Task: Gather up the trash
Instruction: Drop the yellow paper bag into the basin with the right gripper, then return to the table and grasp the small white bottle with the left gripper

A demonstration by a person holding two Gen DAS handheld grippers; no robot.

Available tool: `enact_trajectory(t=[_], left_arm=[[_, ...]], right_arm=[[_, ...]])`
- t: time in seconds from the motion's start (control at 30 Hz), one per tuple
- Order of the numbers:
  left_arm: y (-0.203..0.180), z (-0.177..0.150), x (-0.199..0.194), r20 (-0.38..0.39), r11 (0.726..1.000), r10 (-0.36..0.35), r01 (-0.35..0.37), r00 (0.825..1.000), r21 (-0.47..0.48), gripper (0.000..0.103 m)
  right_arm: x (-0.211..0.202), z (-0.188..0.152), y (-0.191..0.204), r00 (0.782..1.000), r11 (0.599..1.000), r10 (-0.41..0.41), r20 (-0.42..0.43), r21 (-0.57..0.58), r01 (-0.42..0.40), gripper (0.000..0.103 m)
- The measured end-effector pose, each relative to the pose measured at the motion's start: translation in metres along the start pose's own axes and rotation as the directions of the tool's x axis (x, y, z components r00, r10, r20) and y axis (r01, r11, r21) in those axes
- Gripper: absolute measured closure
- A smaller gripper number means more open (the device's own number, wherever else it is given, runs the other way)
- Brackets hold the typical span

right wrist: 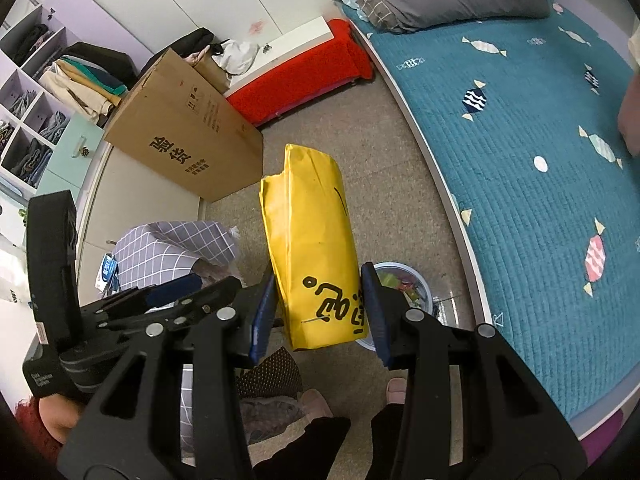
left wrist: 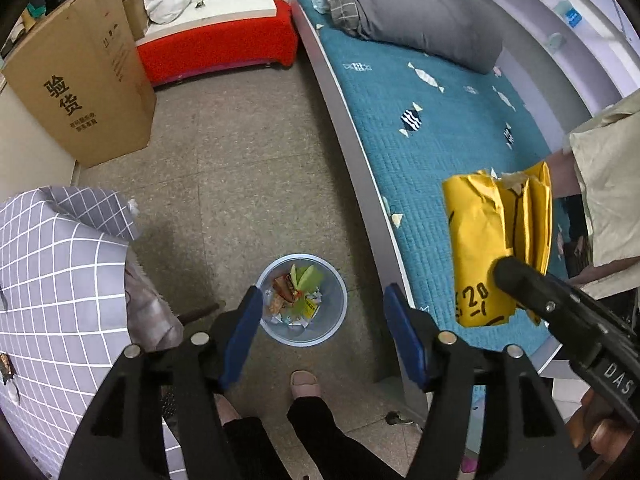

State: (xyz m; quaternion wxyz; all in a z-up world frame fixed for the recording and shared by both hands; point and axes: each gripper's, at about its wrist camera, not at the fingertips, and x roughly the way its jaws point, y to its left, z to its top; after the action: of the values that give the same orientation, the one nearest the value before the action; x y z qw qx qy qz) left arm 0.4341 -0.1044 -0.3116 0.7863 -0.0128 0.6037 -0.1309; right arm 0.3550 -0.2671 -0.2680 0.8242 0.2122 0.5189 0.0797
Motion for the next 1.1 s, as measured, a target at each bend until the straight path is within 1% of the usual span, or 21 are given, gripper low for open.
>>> enact_trajectory(t=[0.37, 0.47, 0.5, 0.53, 0.57, 0.6, 0.67, 0.9, 1.03, 1.1], left_arm=[[0.015, -0.004, -0.011, 0.015, 0.999, 0.035, -0.035, 0.999, -0.036, 0.039], [0.022, -0.008, -0.015, 0.019, 0.998, 0.04, -0.039, 0.999, -0.05, 0.038], [0.025, -0.009, -0.017, 0.02, 0.998, 0.042, -0.041, 0.999, -0.057, 0.038], [0.028, -0.01, -0.018, 0.022, 0.997, 0.043, -0.041, 0.999, -0.061, 0.038], [0.031, -0.011, -0.02, 0.024, 0.997, 0.044, -0.043, 0.999, -0.065, 0.038], [0.033, -0.012, -0.022, 0.026, 0.997, 0.046, -0.044, 0.999, -0.068, 0.038], [0.04, -0.015, -0.025, 0.03, 0.996, 0.049, -0.047, 0.998, -0.076, 0.038], [0.063, -0.027, -0.036, 0.038, 0.993, 0.055, -0.051, 0.998, -0.107, 0.038], [0.082, -0.036, -0.045, 0.046, 0.99, 0.063, -0.057, 0.997, -0.126, 0.038], [0.098, -0.042, -0.051, 0.053, 0.989, 0.069, -0.061, 0.996, -0.137, 0.038]], right_arm=[[0.008, -0.006, 0.012, 1.0, 0.999, 0.025, -0.018, -0.02, -0.025, 0.062], [0.01, -0.008, 0.017, 0.999, 0.999, 0.029, -0.022, -0.025, -0.03, 0.06], [0.011, -0.008, 0.019, 0.999, 0.999, 0.033, -0.023, -0.025, -0.033, 0.057], [0.012, -0.009, 0.02, 0.999, 0.999, 0.033, -0.022, -0.021, -0.034, 0.056], [0.013, -0.008, 0.021, 0.999, 0.999, 0.032, -0.02, -0.013, -0.033, 0.043], [0.014, -0.009, 0.021, 1.0, 1.0, 0.023, -0.013, 0.0, -0.023, 0.034], [0.014, -0.008, 0.022, 1.0, 1.0, 0.01, -0.009, 0.005, -0.009, 0.033], [0.022, -0.018, 0.036, 0.999, 1.0, 0.012, -0.031, 0.003, -0.011, 0.033], [0.029, -0.023, 0.061, 0.999, 0.999, 0.02, -0.045, -0.03, -0.021, 0.033], [0.034, -0.026, 0.077, 0.998, 0.998, 0.027, -0.054, -0.051, -0.03, 0.033]])
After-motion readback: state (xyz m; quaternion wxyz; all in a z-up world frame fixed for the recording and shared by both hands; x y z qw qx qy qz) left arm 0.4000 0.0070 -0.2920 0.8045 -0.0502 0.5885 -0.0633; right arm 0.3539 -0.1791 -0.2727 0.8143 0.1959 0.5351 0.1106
